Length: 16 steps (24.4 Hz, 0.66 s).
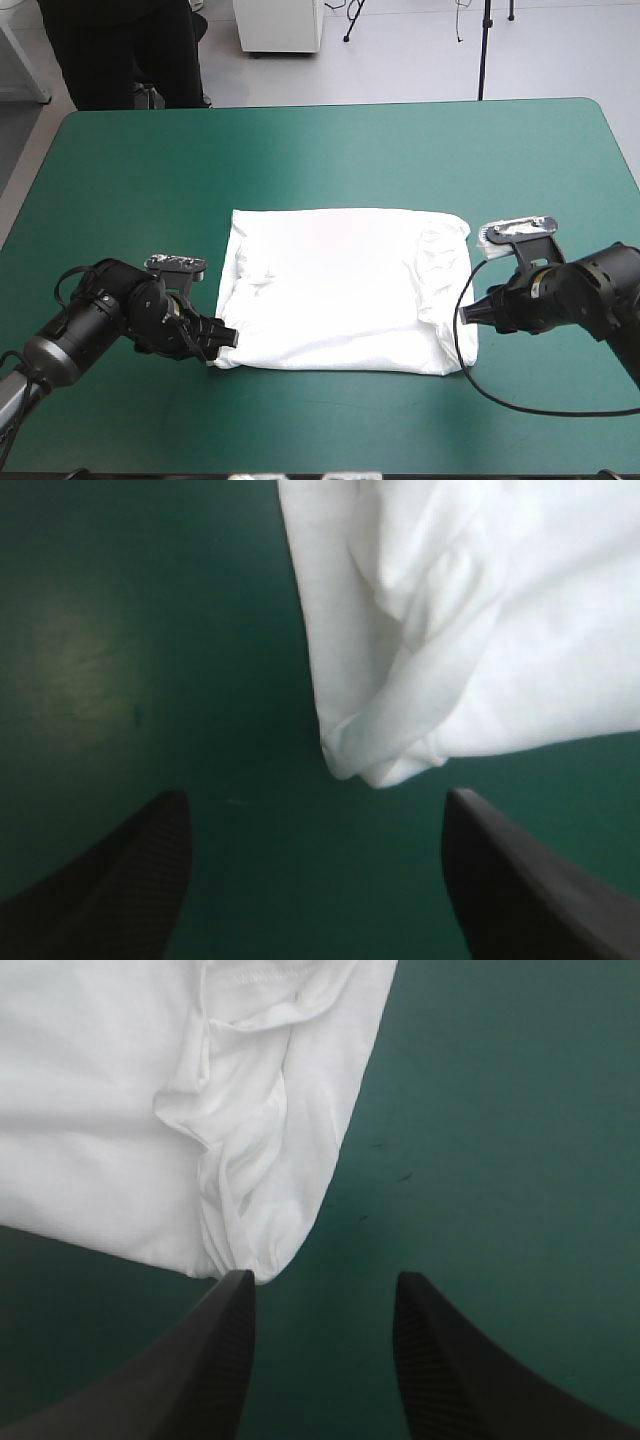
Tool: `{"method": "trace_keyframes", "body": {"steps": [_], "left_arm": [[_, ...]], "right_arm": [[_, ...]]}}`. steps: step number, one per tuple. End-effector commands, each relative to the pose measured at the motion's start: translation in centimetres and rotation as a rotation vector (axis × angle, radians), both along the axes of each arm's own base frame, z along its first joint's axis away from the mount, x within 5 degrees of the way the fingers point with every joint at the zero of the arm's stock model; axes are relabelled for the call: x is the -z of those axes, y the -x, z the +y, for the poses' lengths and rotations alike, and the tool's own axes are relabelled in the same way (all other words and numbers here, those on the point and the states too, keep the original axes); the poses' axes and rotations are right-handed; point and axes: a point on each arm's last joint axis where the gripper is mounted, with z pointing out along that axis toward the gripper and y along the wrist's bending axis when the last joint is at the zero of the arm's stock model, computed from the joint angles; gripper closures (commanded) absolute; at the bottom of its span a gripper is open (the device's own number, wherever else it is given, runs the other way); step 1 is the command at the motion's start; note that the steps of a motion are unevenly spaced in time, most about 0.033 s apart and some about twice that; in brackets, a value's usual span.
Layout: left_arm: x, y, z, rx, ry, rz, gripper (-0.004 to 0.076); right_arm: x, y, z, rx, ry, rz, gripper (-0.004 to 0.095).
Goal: Fold the cloth
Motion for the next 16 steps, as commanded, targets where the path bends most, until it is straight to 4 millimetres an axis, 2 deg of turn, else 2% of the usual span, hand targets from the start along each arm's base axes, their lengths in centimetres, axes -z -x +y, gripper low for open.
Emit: {"method": "trace_keyframes", "body": {"steps": [1,5,10,16], "left_arm": [[0.6,-0.1,-0.1,-0.041,0.051,-0.076,0.0217],[2.6,-1.0,-0.6,-0.052,0.038,-0.045,0.0282],[4.3,-2.1,-1.2,-0.056,0.020,0.005,0.0286],[5.2,-2.7,-1.6,-0.063,0.027,0.019,0.0286]], "right_arm": [[0.1,0.9,-0.4,0.003,-0.030,-0.084,0.0484],[1.8,1.3,-0.5,0.000,-0.036,-0.073,0.0484],[2.7,1.1,-0.2,-0.005,-0.053,-0.063,0.0484],[4.0,0.9,0.2,-0.018,-0.069,-0.002,0.0480]]}}
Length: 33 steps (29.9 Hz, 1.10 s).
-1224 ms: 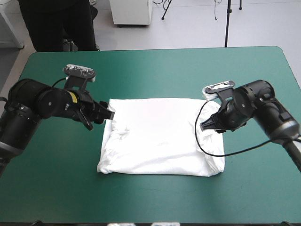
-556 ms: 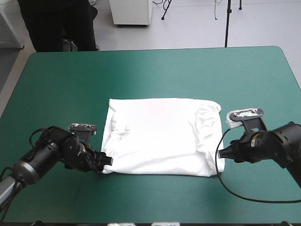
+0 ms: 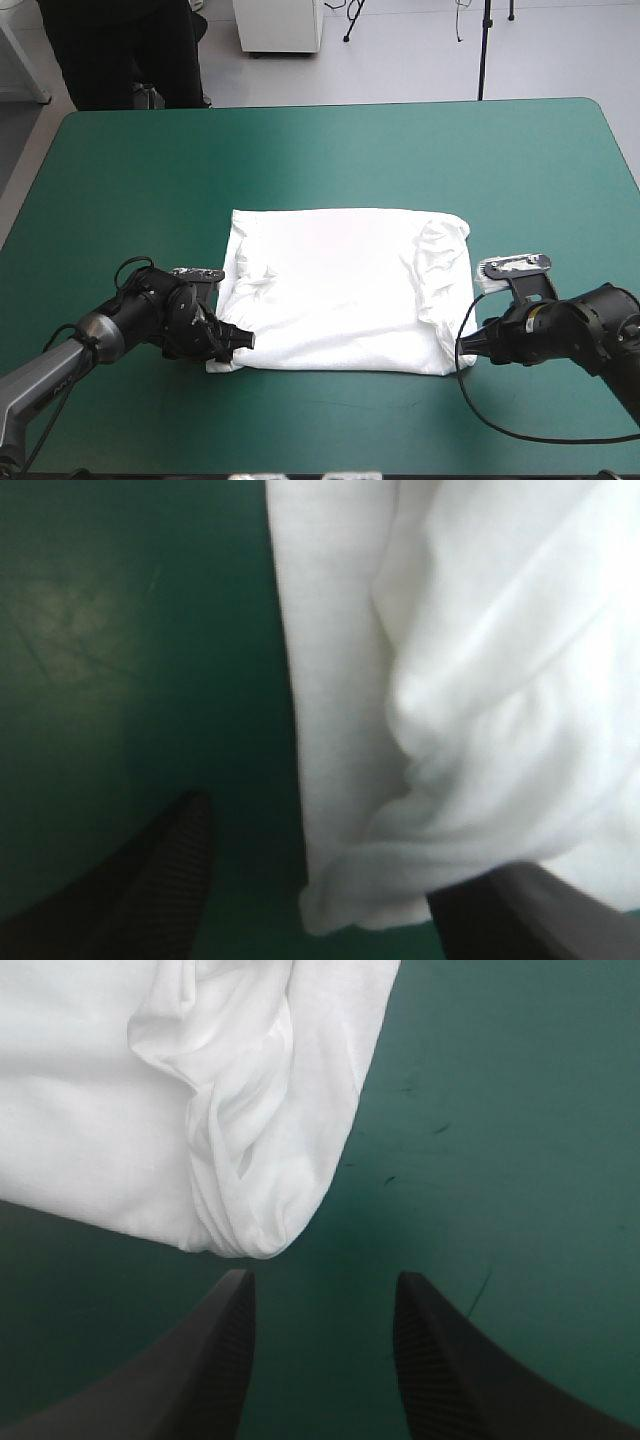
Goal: Fold the cloth
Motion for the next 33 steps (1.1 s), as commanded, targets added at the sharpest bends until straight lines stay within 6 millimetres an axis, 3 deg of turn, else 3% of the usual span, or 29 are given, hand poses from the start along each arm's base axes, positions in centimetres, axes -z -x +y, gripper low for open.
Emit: {"method": "trace_keyframes", "body": {"steps": [1,5,14,18,24,33], "left_arm": [[-0.7,-0.4,-0.5,-0.015,0.041,-0.043,0.0286],[-0.3,-0.7,-0.7,-0.023,0.054,-0.041,0.0311],[0.8,-1.2,-1.1,-0.003,0.053,-0.008,0.0624],[1.1,-1.3,-1.2,-0.003,0.049,0.001,0.0713],[1.1,-1.3,-1.2,-0.003,0.048,0.003,0.0733],[1.1,-1.1,-1.1,0.000,0.041,0.017,0.0733]], "right_arm": [[-0.4,-0.5,0.5,-0.024,-0.038,-0.033,0.0468],[0.1,-0.9,1.1,-0.037,-0.069,0.001,0.0355],[2.4,-1.7,1.6,-0.028,-0.050,0.110,0.0327],[4.3,-1.5,1.5,-0.004,-0.047,0.142,0.0327],[5.2,-2.6,1.9,0.007,-0.060,0.109,0.0335],[8.3,-4.2,2.6,0.015,-0.010,0.226,0.0406]]}}
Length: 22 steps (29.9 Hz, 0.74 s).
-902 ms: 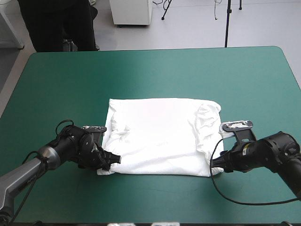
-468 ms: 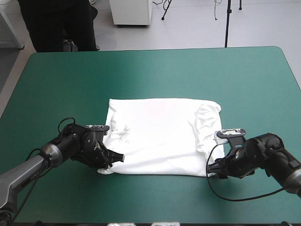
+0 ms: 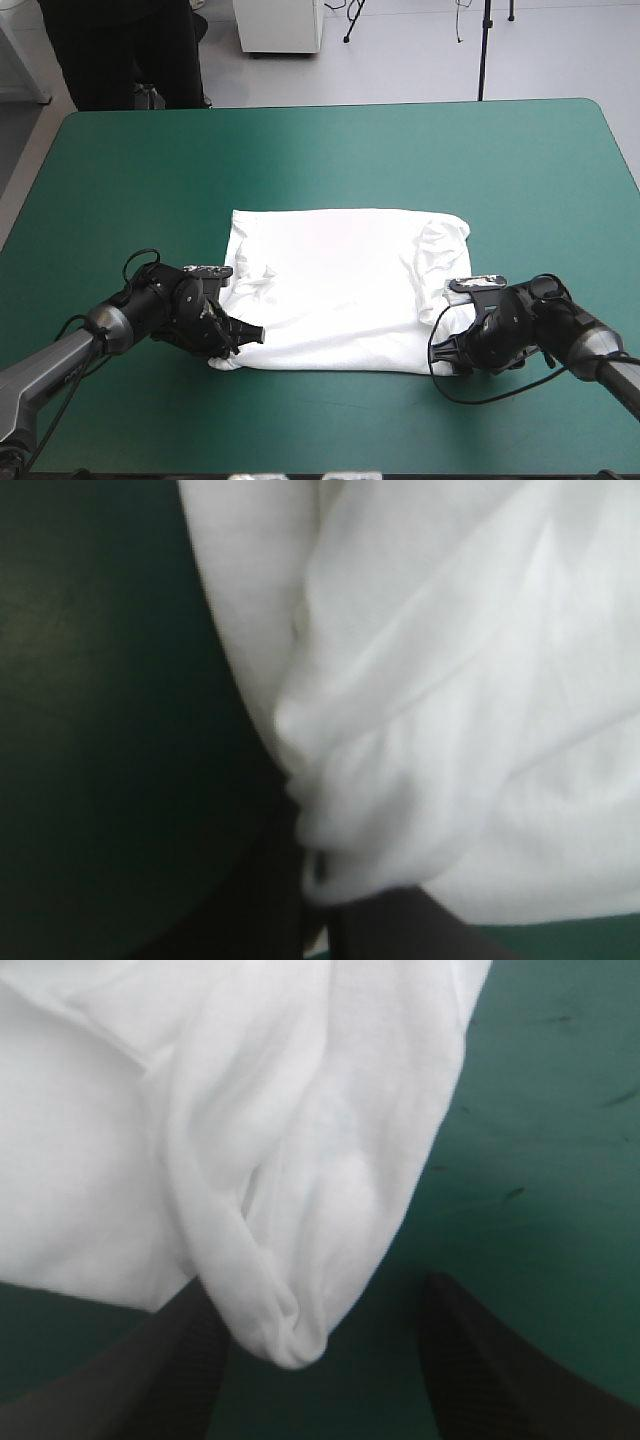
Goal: Fold the cloth
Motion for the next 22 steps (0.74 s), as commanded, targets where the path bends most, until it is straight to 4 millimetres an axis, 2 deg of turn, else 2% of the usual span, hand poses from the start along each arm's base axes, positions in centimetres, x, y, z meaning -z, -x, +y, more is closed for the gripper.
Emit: {"method": "trace_keyframes", "body": {"steps": [1,6,14,18,22], "left_arm": [[0.2,-0.3,-0.1,0.009,-0.003,-0.019,0.0733],[0.2,-0.3,-0.1,0.009,-0.002,-0.019,0.0733],[-0.3,-0.5,-0.2,0.017,-0.009,-0.029,0.0733],[-1.5,-0.8,-0.3,0.023,-0.002,-0.052,0.0733],[-2.9,-0.6,-0.1,0.033,-0.004,-0.081,0.0733]], "right_arm": [[0.0,-0.8,0.3,0.003,-0.010,-0.020,0.0418],[0.8,-1.0,0.5,0.003,-0.008,0.014,0.0559],[0.7,-0.9,0.5,-0.012,-0.005,0.022,0.0924],[-0.2,-1.1,0.6,-0.017,-0.004,0.017,0.0925],[-2.6,-1.4,0.6,-0.029,-0.003,-0.026,0.0925]]}}
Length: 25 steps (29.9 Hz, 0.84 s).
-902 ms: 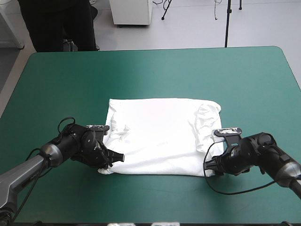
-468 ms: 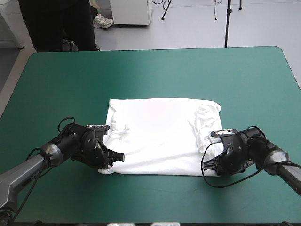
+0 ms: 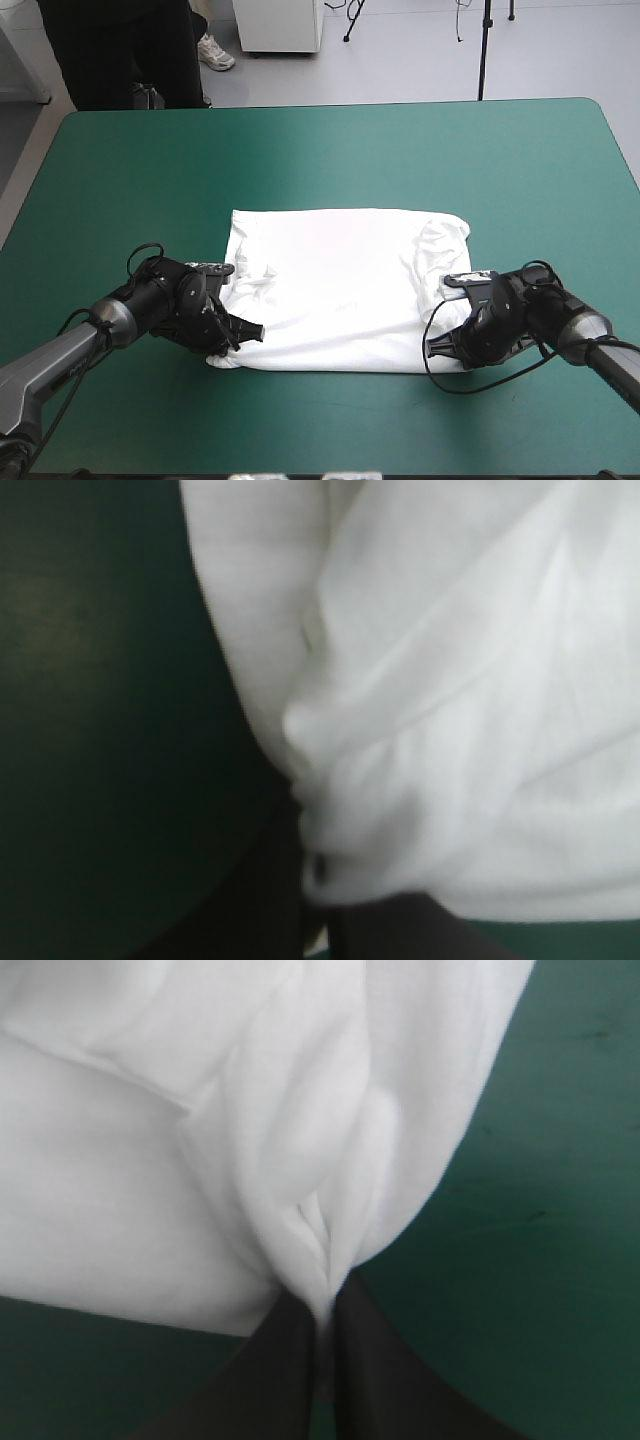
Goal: Fold the cloth
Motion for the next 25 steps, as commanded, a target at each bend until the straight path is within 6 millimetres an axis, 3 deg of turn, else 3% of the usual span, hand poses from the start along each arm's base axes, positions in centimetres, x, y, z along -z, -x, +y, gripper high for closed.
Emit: {"method": "trace_keyframes", "body": {"steps": [1,8,19,25], "left_arm": [[-2.6,-0.1,0.1,0.016,0.014,-0.089,0.0733],[-6.5,1.0,0.7,0.018,0.056,-0.187,0.0733],[-9.7,2.5,1.2,0.008,0.120,-0.245,0.0733],[-11.3,1.9,0.9,0.006,0.151,-0.319,0.0733]], "right_arm": [[-3.2,-0.4,0.0,-0.021,-0.009,-0.086,0.0925],[-7.5,0.2,-0.6,-0.025,0.021,-0.121,0.0925],[-9.2,1.8,-0.4,-0.015,-0.061,-0.078,0.0925],[-10.9,1.2,-0.5,0.005,-0.065,-0.177,0.0925]]}}
